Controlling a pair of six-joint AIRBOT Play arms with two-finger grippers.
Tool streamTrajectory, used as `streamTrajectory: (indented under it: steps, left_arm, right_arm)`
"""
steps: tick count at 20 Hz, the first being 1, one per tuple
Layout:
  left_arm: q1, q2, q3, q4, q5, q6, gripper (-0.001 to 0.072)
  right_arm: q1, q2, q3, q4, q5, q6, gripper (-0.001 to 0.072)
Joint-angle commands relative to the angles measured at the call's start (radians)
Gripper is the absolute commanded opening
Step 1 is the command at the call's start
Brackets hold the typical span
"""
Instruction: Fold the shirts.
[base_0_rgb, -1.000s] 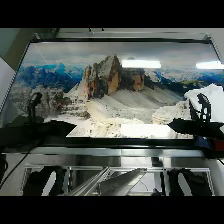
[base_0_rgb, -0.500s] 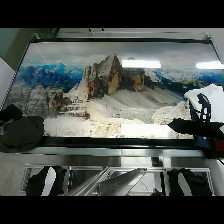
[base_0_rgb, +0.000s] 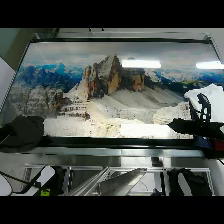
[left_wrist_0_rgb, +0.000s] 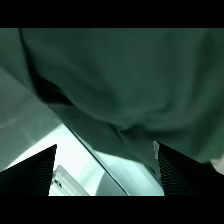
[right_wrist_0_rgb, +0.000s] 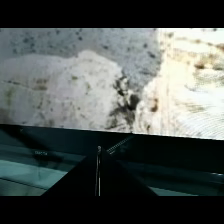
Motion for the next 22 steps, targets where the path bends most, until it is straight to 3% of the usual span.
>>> streamTrajectory:
  steps: [1,5,6,7,9,12,14,17,20,22]
  left_arm:
    - [0.021,-0.125,-0.018,0.008,-0.105,0.006,0.0673]
    - [0.021,-0.229,-0.018,0.007,-0.186,0.048,0.0671]
    - [0.021,-0.238,-0.018,0.008,-0.203,0.048,0.0636]
    - [0.021,-0.241,-0.018,0.008,-0.219,0.048,0.0456]
    - [0.021,-0.240,-0.002,0.006,-0.237,0.048,0.0009]
    - [0.021,-0.239,0.084,-0.121,-0.159,0.131,0.0012]
    - [0.017,-0.224,0.148,-0.343,-0.070,0.224,0.0012]
    - [-0.050,-0.148,0.204,-0.652,0.020,0.287,0.0012]
    - [-0.251,-0.024,0.247,-0.853,0.056,0.309,0.0012]
    - [-0.454,0.055,0.263,-0.917,0.000,0.319,0.0012]
  right_arm:
    - [0.000,0.001,0.000,0.000,0.000,0.000,0.0022]
    - [0.000,0.001,0.000,0.000,0.000,0.000,0.0022]
    - [0.000,0.001,0.000,0.000,0.000,0.000,0.0022]
    - [0.000,0.001,0.000,0.000,0.000,0.000,0.0022]
    - [0.000,0.001,0.000,0.000,0.000,0.000,0.0022]
    - [0.001,0.001,0.000,0.000,0.000,0.000,0.0022]
    - [0.000,0.001,0.000,0.000,0.000,0.000,0.0022]
    - [0.000,0.001,0.000,0.000,0.000,0.000,0.0022]
    - [0.000,0.001,0.000,0.000,0.000,0.000,0.0022]
    - [0.000,0.001,-0.001,0.000,-0.001,0.000,0.0022]
